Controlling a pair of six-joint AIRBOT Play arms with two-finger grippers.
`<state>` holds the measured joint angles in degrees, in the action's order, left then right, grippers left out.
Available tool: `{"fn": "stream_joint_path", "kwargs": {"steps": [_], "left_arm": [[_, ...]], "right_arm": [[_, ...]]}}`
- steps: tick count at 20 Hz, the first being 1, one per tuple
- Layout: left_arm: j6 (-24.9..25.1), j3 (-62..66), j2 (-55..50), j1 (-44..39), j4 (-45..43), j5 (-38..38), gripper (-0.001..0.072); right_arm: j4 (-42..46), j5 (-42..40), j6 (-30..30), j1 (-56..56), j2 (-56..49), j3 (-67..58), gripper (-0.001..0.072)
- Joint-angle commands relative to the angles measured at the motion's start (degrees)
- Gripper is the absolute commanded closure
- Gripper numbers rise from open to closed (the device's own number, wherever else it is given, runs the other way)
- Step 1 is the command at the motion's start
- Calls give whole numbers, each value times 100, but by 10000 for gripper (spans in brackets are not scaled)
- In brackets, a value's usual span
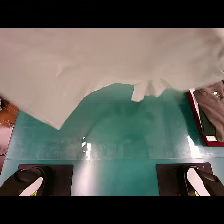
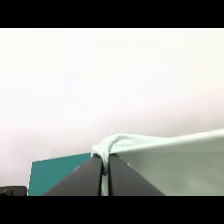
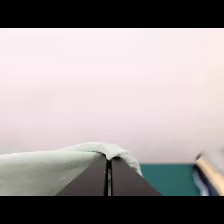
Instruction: Fold the shirts.
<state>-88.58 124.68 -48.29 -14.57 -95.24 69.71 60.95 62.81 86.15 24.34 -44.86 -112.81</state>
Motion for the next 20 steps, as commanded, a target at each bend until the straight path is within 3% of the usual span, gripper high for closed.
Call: {"fn": "stream_joint_path", "kwargs": {"steps": [1,5,8,11,14,20], "left_arm": [[-168,-4,247,2,-15,129,680],[-162,-1045,160,2,-22,662,680],[-140,-2057,-275,2,-22,990,680],[59,-2966,-997,2,-15,890,680],[203,-3687,-1805,2,-35,302,680],[197,-3880,-3250,358,-197,-1799,680]], "right_arm": [[20,382,-11,911,-63,-855,699],[-267,1574,234,909,-817,-1123,699],[-234,2380,350,286,-1464,-313,699],[540,2833,402,-730,-2262,638,700],[1414,2337,396,-1556,-3032,1300,699],[1714,153,407,-1934,-4325,1755,699]]}}
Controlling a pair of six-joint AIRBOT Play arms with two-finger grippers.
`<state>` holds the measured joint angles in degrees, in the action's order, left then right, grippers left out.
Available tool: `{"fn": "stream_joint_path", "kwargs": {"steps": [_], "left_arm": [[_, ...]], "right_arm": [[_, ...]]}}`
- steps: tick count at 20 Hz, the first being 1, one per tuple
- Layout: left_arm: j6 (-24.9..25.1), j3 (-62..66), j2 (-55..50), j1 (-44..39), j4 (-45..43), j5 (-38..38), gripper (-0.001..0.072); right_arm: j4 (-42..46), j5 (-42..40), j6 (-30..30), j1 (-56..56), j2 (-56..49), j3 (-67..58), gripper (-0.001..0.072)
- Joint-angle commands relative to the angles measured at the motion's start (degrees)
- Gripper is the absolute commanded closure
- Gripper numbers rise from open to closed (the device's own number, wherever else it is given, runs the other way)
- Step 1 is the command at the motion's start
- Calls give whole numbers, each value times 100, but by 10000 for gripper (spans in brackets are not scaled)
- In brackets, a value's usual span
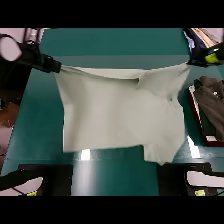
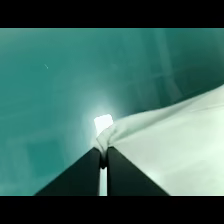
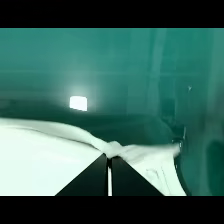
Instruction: Fold the shirts.
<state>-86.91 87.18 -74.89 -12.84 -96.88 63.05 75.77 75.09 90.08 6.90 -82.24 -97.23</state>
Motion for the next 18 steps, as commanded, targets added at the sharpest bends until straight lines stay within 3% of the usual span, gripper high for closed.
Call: {"fn": "stream_joint_path", "kwargs": {"steps": [1,5,8,10,14,18], "left_arm": [[31,-129,-726,291,-33,-1499,679],[37,-129,-1012,538,-4,-2494,680],[37,-131,-1106,538,-26,-2712,679],[214,-131,-1141,538,-28,-2258,679],[1040,-286,-1172,538,-26,-1019,679],[1086,-1023,-1176,538,-22,-868,679]], "right_arm": [[229,-1401,52,-190,-752,197,699],[232,-2330,70,-190,-1154,197,699],[238,-2411,42,-190,-1172,197,699],[245,-1784,-81,-190,-1161,199,699],[251,-422,-319,-203,-1161,201,699],[229,-122,-313,-203,-1161,557,699]]}}
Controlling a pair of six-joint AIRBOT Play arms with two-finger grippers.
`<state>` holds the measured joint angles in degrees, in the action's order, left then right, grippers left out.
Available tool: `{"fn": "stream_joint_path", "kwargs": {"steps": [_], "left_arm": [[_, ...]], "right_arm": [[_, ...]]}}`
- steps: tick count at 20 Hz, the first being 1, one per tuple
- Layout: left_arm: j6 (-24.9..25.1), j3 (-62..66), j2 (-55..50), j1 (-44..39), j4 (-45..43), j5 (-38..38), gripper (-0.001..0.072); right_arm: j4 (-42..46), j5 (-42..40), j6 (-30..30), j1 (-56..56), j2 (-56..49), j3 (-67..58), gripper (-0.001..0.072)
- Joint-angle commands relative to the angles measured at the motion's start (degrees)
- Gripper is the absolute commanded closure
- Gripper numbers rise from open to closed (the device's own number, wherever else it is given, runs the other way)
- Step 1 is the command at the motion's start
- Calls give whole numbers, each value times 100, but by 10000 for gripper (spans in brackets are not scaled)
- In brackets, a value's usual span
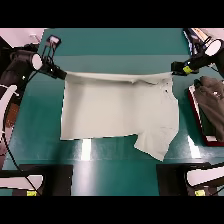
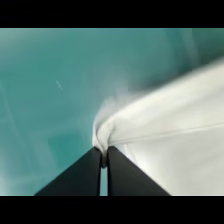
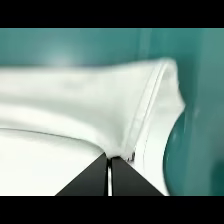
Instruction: Fold the shirts.
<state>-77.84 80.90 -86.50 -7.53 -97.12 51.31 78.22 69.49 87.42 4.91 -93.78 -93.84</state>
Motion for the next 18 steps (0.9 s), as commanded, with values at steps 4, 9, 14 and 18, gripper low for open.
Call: {"fn": "stream_joint_path", "kwargs": {"steps": [4,9,14,18], "left_arm": [[149,-765,-17,7,15,-4,679],[125,-756,-15,7,22,-66,412],[83,-723,61,9,-264,920,218],[-619,-813,511,9,-107,1681,219]], "right_arm": [[-59,98,-46,-15,-7,841,696],[-407,221,-33,-2,-7,1110,350],[-815,741,-59,9,70,815,320],[-811,1158,-247,15,658,599,324]]}}
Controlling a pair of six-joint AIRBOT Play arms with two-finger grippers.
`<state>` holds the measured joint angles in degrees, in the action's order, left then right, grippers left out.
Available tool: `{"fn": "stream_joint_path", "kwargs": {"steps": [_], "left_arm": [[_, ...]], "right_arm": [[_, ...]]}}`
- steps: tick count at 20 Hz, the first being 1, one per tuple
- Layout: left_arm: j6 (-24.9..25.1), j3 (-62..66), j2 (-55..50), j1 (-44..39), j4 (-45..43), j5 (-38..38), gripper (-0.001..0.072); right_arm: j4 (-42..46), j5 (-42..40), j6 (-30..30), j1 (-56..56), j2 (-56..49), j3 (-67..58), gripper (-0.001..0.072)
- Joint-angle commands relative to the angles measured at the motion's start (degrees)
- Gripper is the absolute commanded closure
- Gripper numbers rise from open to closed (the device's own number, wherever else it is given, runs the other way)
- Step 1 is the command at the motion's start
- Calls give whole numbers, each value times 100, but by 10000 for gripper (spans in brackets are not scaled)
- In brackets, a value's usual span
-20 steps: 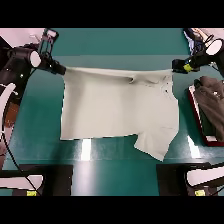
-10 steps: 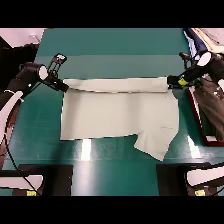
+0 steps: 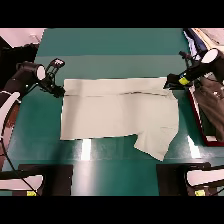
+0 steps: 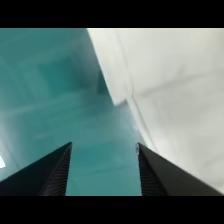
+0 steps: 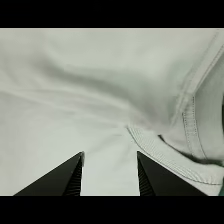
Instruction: Fold the shirts.
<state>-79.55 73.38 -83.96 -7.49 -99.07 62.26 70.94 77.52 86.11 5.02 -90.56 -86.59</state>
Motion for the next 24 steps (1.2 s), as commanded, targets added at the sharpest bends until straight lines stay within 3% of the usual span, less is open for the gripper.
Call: {"fn": "stream_joint_path", "kwargs": {"steps": [1,4,8,10,14,19,24], "left_arm": [[-533,-232,481,4,321,525,219],[-660,-1069,1292,4,1220,229,220],[-1224,-2267,2262,46,1237,254,220],[-1469,-2732,2529,385,1609,251,321],[-822,-3333,2640,1353,3058,426,318],[-245,-4017,2640,2035,3383,977,318],[50,-4367,2640,2098,3864,734,318]], "right_arm": [[-85,446,-199,2,542,-127,323],[-85,684,-332,2,1091,-127,324],[-87,647,-437,2,1591,-127,324],[-90,649,-476,2,1720,-127,324],[-98,713,-481,-2,1779,-127,325],[-96,813,-481,-2,1779,-127,326],[-96,824,-481,-2,1779,-127,326]]}}
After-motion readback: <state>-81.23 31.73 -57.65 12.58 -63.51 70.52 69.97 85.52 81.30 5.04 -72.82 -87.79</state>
